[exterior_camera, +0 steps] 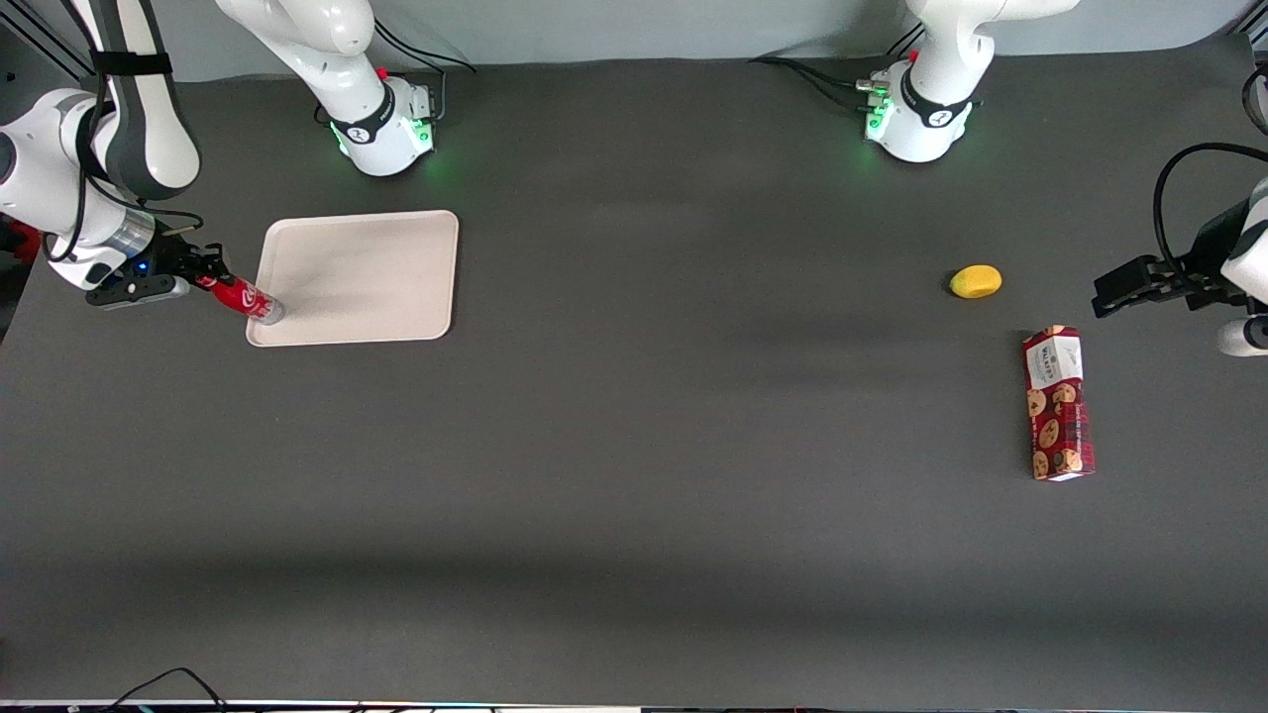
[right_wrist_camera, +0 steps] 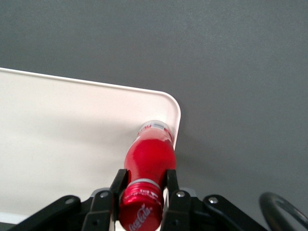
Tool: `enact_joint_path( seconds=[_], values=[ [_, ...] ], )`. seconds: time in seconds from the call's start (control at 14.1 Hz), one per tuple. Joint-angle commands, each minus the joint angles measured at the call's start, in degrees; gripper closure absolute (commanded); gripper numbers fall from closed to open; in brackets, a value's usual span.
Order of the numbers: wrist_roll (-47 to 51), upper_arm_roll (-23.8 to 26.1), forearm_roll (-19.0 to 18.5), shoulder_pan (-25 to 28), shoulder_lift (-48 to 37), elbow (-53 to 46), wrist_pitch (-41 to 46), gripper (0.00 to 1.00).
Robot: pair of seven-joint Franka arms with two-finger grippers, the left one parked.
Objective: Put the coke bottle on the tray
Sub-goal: 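Lower the bottle onto the tray and open the right gripper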
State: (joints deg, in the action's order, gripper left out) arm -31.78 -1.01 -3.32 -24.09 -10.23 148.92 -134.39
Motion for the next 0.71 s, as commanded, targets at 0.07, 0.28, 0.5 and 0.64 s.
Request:
enact_joint_path(
  seconds=[0.07,0.28,0.5,0.64],
  values=[
    [-0.12,1.44,-0.37,-0.17,-0.15,0.41,-0.79,0.18],
    [0.23,1.53,0.32,-0.17,0.47,-1.43,2.70,0.00],
    [4.43,4.41,0.68,0.00,0.38,-9.49,12.80,0.00],
    [5.94,7.41,0.68,0.00,0.38,-16.78,19.48,0.00]
  ],
)
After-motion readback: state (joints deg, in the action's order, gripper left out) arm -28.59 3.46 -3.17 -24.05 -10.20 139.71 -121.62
